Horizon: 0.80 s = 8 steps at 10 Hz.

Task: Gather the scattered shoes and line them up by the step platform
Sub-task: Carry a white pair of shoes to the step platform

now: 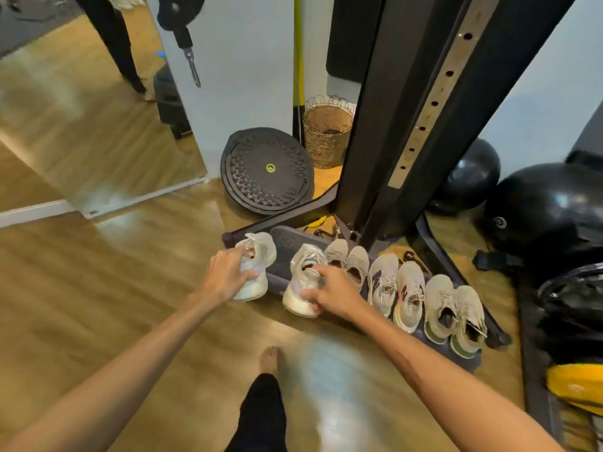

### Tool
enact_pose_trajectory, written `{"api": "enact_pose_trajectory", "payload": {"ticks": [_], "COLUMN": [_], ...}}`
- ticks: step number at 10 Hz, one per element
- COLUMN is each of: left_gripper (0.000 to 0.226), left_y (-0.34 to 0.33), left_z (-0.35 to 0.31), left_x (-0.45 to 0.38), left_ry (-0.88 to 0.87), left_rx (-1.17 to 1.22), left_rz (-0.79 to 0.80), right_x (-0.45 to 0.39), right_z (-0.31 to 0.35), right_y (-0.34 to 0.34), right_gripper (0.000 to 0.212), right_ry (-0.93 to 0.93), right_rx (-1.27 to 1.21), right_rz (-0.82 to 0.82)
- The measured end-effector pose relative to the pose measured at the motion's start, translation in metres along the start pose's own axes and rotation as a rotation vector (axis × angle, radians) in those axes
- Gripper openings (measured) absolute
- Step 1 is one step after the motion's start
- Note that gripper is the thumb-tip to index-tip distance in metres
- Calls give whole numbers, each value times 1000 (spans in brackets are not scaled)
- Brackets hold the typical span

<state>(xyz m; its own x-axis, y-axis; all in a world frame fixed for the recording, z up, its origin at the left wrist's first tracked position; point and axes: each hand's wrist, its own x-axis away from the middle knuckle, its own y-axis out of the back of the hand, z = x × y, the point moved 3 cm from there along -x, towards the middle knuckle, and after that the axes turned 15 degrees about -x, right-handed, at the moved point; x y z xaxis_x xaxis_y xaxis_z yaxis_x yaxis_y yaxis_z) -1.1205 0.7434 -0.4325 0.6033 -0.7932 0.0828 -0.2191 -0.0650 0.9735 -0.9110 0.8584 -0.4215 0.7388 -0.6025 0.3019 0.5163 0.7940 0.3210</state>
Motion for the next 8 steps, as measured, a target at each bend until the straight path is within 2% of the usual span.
{"api": "enact_pose_trajectory", "payload": {"ticks": [1,2,3,4,5,6,8], "left_gripper": [38,31,34,35,28,30,48], "left_y": [-41,-72,-101,-142,-191,-245,-338], "left_z": [13,19,18,17,17,15,21], "left_x": [-68,-126,-176,-220,-252,-273,-289], "left_ry": [-32,-116,-227,-343,-397,-408,-382], "left_rx": [-10,-27,-32,-43,-80,-138,-237], "left_rz": [176,263,341,399,444,476,542], "right_x": [-69,-128,-180,-232,-272,-305,-342], "right_z": [-22,-46,-74,-110,-151,-209,-295], "right_y": [0,-3,-8,-8,-16,-35,-55], "right_gripper": [28,20,28,42,42,33,50], "right_ry": [-74,-174,-220,-214,-204,-188,-272], "right_rx": [38,48,49,196,252,308,364], "right_rz": [-28,-32,-15,7,8,14,34]}}
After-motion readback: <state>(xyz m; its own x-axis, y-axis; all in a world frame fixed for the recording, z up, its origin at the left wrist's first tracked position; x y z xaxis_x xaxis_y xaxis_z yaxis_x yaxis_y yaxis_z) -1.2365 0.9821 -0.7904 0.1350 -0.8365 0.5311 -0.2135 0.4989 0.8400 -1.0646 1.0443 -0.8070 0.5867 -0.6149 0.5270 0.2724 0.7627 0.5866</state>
